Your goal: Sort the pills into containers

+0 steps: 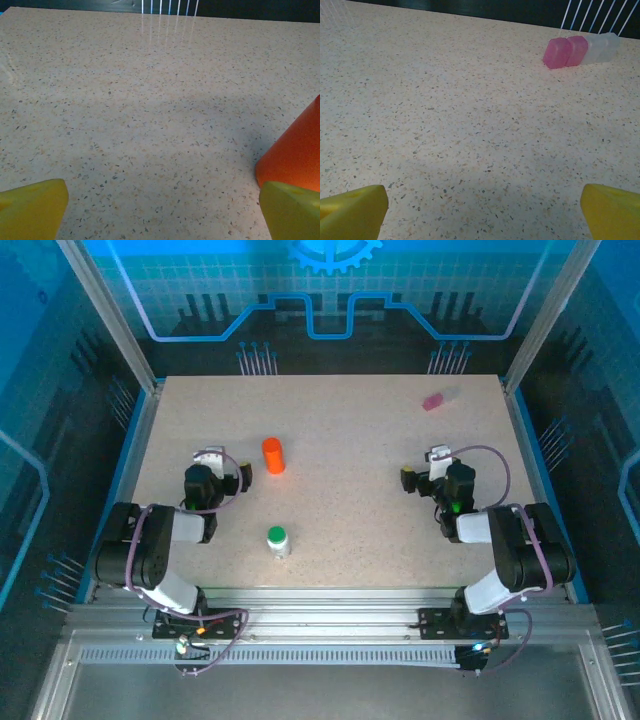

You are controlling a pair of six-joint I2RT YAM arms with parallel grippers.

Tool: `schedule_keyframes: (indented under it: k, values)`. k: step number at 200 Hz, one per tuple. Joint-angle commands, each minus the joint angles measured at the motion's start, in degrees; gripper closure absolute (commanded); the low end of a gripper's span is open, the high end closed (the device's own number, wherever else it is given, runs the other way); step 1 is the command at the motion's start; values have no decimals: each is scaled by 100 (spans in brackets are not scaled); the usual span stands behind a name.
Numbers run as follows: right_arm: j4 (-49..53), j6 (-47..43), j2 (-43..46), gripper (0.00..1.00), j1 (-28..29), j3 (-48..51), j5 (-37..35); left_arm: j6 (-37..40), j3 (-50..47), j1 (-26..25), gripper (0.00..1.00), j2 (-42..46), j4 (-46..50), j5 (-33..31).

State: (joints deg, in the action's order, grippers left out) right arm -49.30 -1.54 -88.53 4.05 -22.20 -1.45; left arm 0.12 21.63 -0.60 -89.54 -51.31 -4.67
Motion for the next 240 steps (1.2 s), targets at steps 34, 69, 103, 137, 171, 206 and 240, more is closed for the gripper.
schedule_keyframes:
  k: [34, 69, 103, 137, 171, 206, 240]
  values:
    - [-54, 54, 47, 0, -72, -99, -12, 75, 51, 7, 1, 67, -139, 128]
    - [-54, 57, 45, 0, -74, -101, -12, 76, 52, 7, 1, 64, -142, 129]
    - [-53, 63, 47, 0, -72, -101, -13, 46, 50, 7, 1, 68, -138, 35]
    - [-53, 61, 47, 0, -80, -101, 0, -3, 35, 7, 1, 67, -160, -114]
    - [-53, 119, 50, 0, -148, -101, 86, -38, 52, 60, 1, 68, -140, -40]
    - [-89, 154, 55, 0, -211, -75, 198, -37, 36, 60, 1, 65, -152, -39]
    - [-71, 138, 55, 0, -200, -92, 173, -29, 33, 52, 1, 63, -173, -34]
